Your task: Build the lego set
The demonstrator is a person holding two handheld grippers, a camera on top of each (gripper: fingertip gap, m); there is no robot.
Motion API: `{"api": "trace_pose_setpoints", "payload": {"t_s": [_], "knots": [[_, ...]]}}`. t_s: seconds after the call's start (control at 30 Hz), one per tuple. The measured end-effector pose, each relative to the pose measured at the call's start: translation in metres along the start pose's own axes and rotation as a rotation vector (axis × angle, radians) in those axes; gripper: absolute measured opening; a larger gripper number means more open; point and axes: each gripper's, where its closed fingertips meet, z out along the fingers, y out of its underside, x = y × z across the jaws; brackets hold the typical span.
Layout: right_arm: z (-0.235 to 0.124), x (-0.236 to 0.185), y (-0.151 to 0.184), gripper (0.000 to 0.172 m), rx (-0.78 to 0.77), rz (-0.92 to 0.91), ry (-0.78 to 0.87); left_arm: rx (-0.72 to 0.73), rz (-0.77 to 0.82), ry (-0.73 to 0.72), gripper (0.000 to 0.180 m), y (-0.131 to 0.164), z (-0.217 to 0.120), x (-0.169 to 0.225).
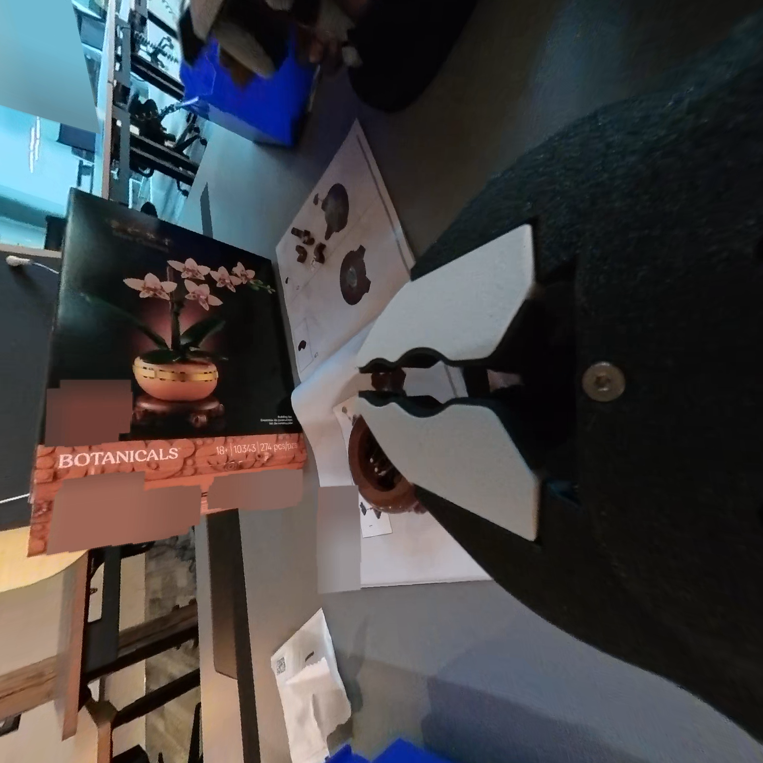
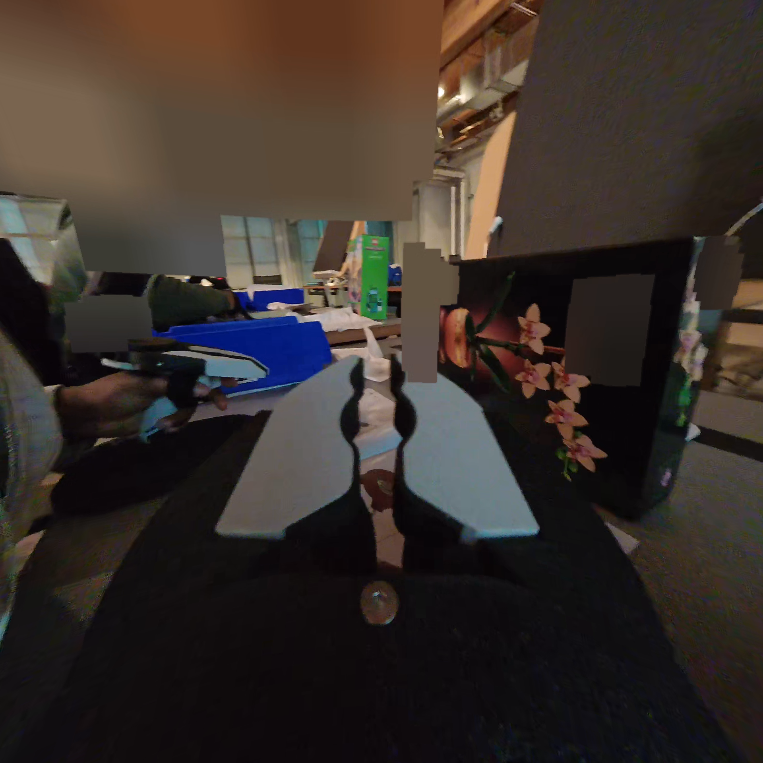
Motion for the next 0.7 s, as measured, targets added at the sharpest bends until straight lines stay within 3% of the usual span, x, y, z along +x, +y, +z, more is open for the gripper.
{"api": "trace_pose_setpoints", "payload": {"t_s": [0.23,0.3,0.43,0.57,0.7], "knots": [[0.002,-0.008,0.004,0.008,-0.026,0.04,-0.089,-0.085,0.066,0.007,0.008,0.009,0.007,0.007],[0.002,-0.01,0.005,0.01,-0.03,0.055,-0.111,-0.137,0.08,0.035,0.031,0.011,0.011,0.01],[0.0,-0.005,0.001,0.011,0.002,0.062,-0.079,-0.31,0.181,0.021,0.093,0.017,0.025,-0.011],[0.005,-0.005,0.009,0.01,-0.054,0.072,-0.081,-0.524,0.198,0.032,0.113,0.037,0.044,-0.044],[0.006,-0.01,0.011,0.01,-0.069,0.013,-0.074,-0.686,0.168,0.138,0.11,0.06,0.059,-0.051]]}}
